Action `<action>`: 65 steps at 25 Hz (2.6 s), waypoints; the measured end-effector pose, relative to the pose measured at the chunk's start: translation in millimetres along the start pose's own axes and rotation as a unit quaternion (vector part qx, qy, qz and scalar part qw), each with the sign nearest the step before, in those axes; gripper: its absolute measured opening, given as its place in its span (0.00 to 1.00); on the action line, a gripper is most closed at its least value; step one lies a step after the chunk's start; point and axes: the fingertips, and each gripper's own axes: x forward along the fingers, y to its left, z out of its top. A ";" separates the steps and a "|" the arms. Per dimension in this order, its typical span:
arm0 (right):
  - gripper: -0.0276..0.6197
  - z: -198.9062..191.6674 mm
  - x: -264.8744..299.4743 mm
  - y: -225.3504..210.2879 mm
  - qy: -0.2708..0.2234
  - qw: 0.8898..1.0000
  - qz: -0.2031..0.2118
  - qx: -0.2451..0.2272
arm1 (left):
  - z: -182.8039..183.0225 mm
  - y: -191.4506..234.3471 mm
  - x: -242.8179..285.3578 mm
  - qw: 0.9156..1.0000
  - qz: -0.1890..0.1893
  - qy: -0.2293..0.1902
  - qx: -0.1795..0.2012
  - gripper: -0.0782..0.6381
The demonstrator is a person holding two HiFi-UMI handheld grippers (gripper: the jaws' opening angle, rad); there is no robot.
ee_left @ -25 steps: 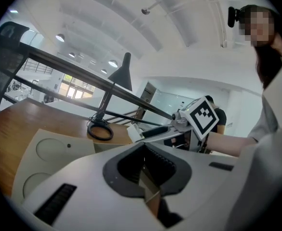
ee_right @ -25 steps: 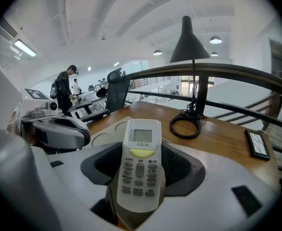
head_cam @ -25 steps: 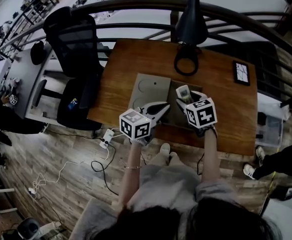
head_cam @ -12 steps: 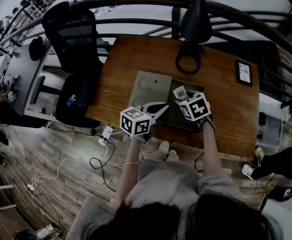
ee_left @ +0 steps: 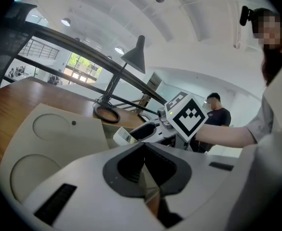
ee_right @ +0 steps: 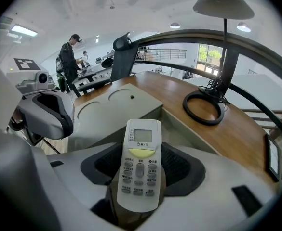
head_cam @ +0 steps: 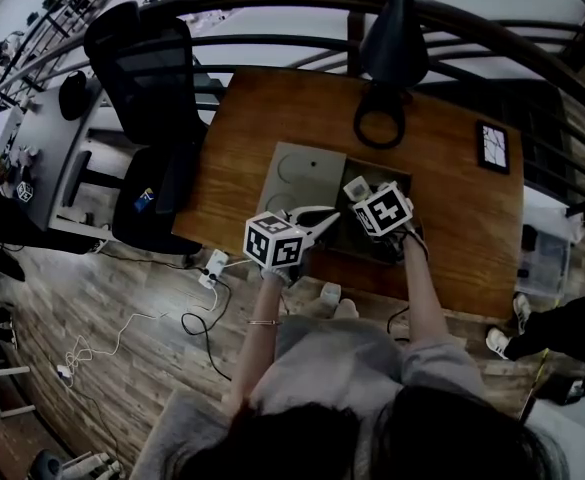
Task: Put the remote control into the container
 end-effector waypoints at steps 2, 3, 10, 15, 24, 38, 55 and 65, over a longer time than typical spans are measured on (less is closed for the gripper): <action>0.43 -2.2 4.7 0.0 0.008 1.000 0.002 -0.003 | -2.2 1.2 1.5 1.000 0.000 0.003 -0.003 0.11; 0.43 -3.5 6.9 0.2 0.012 1.000 0.003 -0.004 | -3.3 1.9 2.0 1.000 -0.001 0.004 -0.005 0.11; 0.43 -10.9 22.8 -0.3 0.036 0.999 0.010 -0.009 | -10.4 6.6 4.0 1.000 0.000 0.015 -0.014 0.11; 0.43 -23.3 26.3 -2.2 0.068 0.998 0.000 -0.014 | -10.7 7.5 2.7 1.000 0.002 0.014 -0.017 0.11; 0.43 -33.2 25.8 -9.2 0.101 0.995 -0.020 -0.016 | -9.0 9.5 1.2 1.000 0.004 0.015 -0.018 0.11; 0.43 -35.9 27.0 -8.6 0.098 0.995 -0.027 -0.009 | -9.0 10.6 0.8 1.000 0.009 0.011 -0.019 0.11; 0.43 -12.5 2.8 -5.8 -0.020 0.999 -0.028 0.006 | -6.9 -0.7 2.2 1.000 0.004 0.004 -0.009 0.11; 0.40 0.3 -27.2 8.5 -0.095 0.994 0.010 0.057 | -1.3 -13.5 2.8 1.000 -0.004 -0.003 0.004 0.11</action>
